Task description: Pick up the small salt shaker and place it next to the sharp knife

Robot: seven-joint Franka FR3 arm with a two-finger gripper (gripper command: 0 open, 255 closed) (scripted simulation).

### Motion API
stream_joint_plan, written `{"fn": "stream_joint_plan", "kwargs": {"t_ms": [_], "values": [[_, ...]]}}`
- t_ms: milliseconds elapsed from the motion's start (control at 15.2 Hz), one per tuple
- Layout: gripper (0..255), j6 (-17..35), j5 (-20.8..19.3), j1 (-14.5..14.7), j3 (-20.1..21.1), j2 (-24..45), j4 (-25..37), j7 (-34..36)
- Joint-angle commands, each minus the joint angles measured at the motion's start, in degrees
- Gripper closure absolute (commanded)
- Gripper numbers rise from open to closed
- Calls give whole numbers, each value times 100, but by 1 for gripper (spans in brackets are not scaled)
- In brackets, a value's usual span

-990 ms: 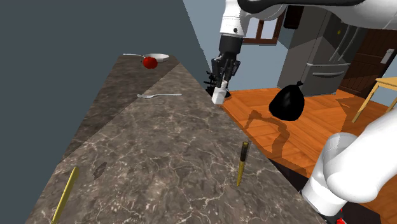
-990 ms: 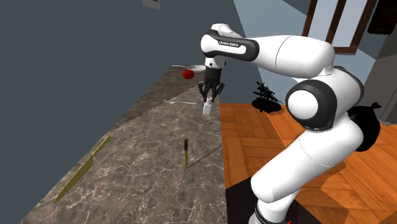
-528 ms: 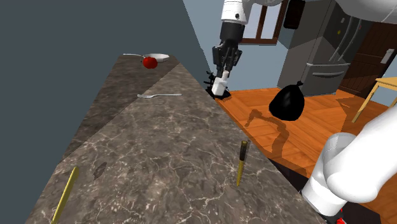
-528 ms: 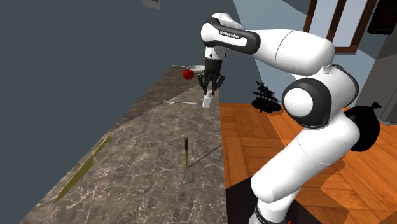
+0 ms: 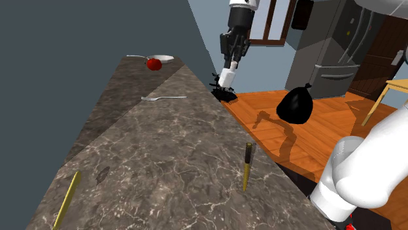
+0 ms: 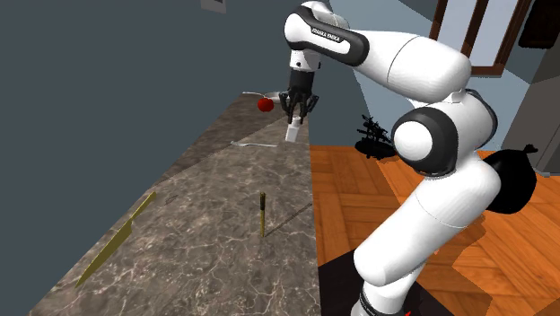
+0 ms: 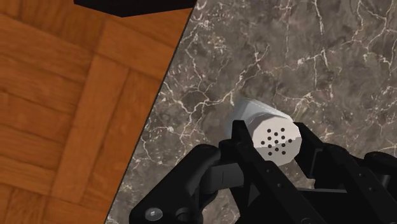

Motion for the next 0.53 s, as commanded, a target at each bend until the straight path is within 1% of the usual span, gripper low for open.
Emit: {"fn": "stream_joint_plan", "kwargs": {"t_ms": [0, 462], "values": [[255, -35, 29, 49, 97, -42, 11, 154], [255, 90, 247, 358, 776, -393, -321, 1136]]}}
